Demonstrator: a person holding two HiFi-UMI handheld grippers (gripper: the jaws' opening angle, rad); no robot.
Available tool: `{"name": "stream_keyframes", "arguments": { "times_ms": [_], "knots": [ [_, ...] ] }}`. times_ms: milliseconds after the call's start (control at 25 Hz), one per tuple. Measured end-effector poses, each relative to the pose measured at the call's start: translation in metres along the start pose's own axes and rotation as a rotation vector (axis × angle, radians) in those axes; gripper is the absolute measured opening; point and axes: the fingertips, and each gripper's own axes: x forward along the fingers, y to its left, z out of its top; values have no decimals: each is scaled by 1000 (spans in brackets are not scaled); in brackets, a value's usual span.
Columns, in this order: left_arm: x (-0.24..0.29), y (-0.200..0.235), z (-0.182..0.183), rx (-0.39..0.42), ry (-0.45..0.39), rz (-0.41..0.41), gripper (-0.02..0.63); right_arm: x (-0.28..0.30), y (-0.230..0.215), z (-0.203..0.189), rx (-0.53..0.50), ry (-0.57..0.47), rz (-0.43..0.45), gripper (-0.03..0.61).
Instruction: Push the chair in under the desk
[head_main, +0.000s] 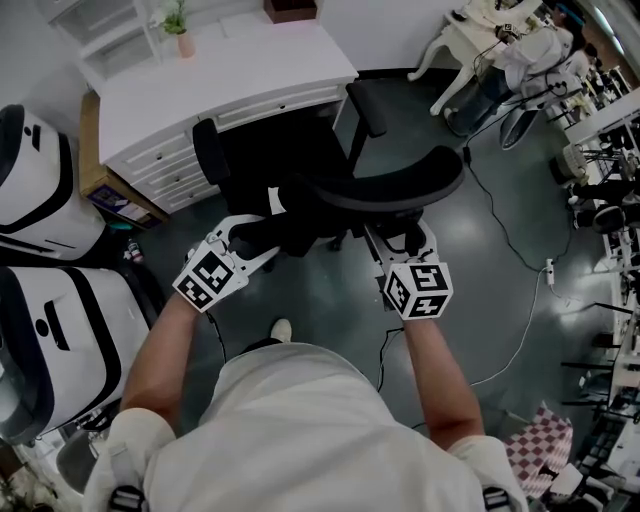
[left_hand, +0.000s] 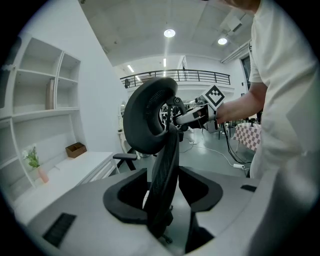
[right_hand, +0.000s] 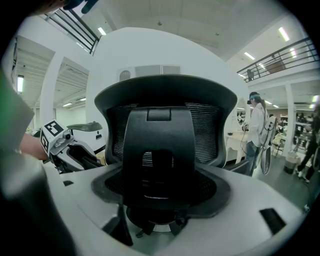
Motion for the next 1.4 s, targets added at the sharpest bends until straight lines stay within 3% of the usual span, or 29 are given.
{"name": "stream_keyframes", "arguments": {
  "times_ms": [960, 1200, 1400],
  "knots": [
    [6, 23, 1, -8, -26, -25, 198, 23, -5, 10, -2, -3, -4, 336],
    [7, 25, -1, -50, -10, 27, 231, 22, -5, 6, -11, -6, 3, 336],
    [3, 29, -1, -10, 56, 158, 285, 25, -2, 4, -87, 15, 33, 337]
  ]
}}
